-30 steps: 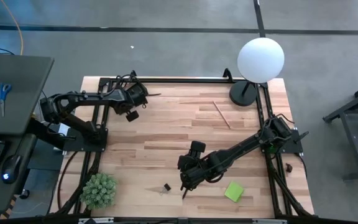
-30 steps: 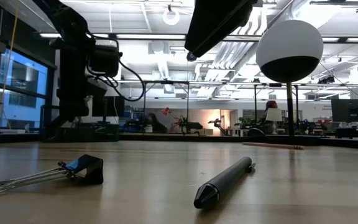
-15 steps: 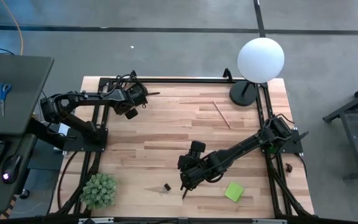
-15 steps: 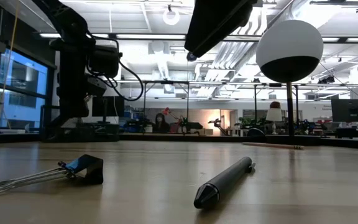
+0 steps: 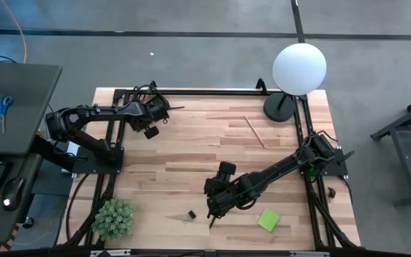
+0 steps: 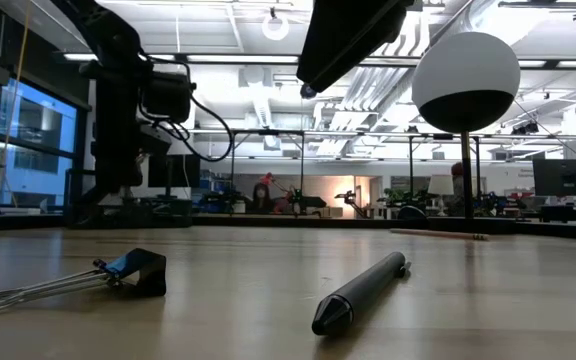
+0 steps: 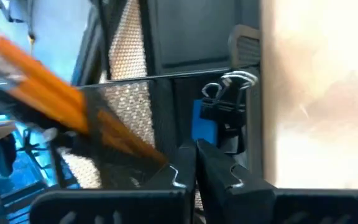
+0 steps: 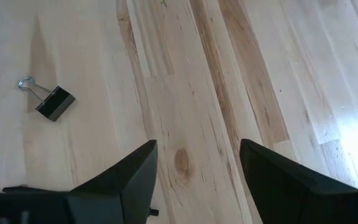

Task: Pick and place office supplies into organizer
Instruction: Put the black binder clip into the black desk organizer

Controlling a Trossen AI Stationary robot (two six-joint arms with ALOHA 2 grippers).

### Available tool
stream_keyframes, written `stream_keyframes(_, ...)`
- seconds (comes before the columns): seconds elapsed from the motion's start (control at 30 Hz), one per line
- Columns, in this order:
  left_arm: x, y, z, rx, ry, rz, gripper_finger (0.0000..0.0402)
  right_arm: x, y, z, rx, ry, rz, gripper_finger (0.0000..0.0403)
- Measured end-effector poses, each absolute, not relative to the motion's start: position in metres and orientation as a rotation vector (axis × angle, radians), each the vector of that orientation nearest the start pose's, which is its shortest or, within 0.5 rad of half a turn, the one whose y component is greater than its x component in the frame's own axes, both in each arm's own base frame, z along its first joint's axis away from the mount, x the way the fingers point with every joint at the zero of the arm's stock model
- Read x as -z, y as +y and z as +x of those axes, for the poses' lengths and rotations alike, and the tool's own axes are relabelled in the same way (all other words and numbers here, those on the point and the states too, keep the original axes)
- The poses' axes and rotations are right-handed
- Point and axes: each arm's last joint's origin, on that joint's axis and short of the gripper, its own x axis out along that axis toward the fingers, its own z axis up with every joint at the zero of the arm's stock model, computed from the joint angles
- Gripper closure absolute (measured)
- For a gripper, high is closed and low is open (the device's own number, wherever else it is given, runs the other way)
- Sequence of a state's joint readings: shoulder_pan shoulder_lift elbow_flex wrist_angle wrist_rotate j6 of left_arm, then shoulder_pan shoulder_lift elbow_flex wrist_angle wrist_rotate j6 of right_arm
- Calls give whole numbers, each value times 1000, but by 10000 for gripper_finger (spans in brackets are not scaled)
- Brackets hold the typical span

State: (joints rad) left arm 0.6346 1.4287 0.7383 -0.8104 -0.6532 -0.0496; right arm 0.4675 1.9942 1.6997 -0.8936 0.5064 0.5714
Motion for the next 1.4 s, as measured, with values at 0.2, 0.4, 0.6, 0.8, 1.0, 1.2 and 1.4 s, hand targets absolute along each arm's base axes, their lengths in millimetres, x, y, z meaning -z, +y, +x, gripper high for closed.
stream_keyframes(0.2,-189,142,166,-1085,1463,-16,401,-244,174,377,331,978,-47,183)
stream_keyframes(0.4,-203,135,174,-924,1286,-20,401,-244,176,376,330,977,-43,183)
stream_keyframes(0.6,-184,135,176,-800,1288,-3,401,-244,182,373,317,976,-48,183)
stream_keyframes(0.8,-173,136,177,-778,1285,53,401,-245,183,373,327,966,-59,183)
stream_keyframes(1.0,-163,134,173,-797,1274,78,400,-245,182,373,338,959,-62,183)
stream_keyframes(1.2,-159,133,168,-865,1318,111,401,-245,182,373,339,959,-56,183)
stream_keyframes(1.4,-157,129,158,-946,1427,114,401,-245,182,373,341,958,-58,183)
